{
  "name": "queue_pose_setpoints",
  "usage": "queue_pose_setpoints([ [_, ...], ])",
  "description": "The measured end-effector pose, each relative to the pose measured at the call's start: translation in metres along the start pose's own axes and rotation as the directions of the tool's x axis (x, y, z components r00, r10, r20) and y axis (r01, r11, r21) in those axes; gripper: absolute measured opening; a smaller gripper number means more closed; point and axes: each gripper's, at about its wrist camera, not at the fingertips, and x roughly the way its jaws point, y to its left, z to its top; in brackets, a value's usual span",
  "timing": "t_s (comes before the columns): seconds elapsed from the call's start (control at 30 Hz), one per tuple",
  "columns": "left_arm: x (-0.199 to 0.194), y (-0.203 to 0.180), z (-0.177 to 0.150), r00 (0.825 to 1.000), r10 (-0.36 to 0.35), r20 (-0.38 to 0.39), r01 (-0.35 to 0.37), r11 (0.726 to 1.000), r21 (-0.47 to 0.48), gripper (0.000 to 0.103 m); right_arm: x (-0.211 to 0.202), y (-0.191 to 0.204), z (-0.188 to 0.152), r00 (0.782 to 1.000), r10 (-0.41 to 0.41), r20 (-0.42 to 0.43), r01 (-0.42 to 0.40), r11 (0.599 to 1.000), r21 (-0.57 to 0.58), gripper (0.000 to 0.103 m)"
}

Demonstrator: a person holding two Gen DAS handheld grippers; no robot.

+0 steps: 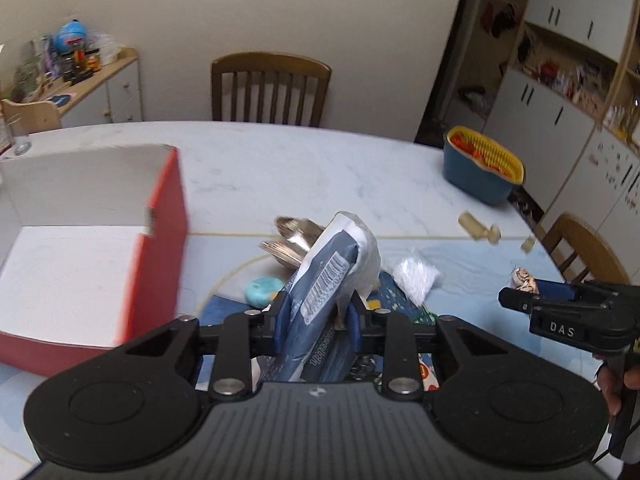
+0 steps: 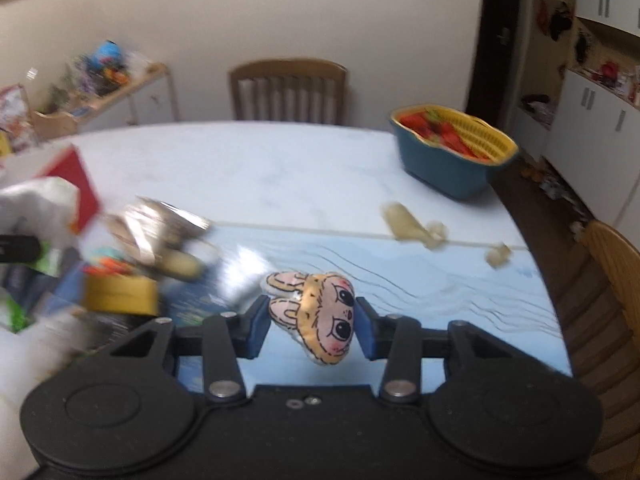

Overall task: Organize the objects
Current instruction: 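Carry both items over the cardboard box, right tool releasing the charm inside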

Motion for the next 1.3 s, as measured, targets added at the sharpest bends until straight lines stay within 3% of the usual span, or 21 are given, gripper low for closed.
queue_pose_setpoints([
  [0.13,-0.027,0.031,0.016,1.0,-0.004,0.014,0.004,0.999,-0.044,0.028,-0.02,0.043,0.021,0.997,0.067,0.036,-0.066,0.997,-0.05,0.043],
  [0.33,-0.062,0.086,0.037,0.998,0.032,0.047,-0.03,0.999,-0.036,0.028,-0.031,0.12,0.045,0.984,0.166,0.067,-0.159,0.983,-0.092,0.043],
  [0.6,-0.077,0.163,0.05,0.99,0.13,0.057,-0.128,0.991,-0.034,0.028,-0.024,0.225,0.071,0.963,0.253,0.093,-0.233,0.955,-0.183,0.043],
  [0.8,-0.064,0.216,0.054,0.98,0.198,0.022,-0.197,0.98,-0.032,0.028,0.004,0.282,0.083,0.957,0.286,0.05,-0.269,0.938,-0.219,0.043],
  [0.93,-0.043,0.239,0.053,0.975,0.22,-0.043,-0.221,0.975,-0.025,0.028,0.031,0.312,0.082,0.957,0.29,-0.01,-0.284,0.929,-0.238,0.043],
  [1.3,0.007,0.262,0.045,0.958,0.246,-0.147,-0.242,0.969,0.045,0.028,0.073,0.35,0.071,0.962,0.246,-0.121,-0.27,0.926,-0.263,0.045],
])
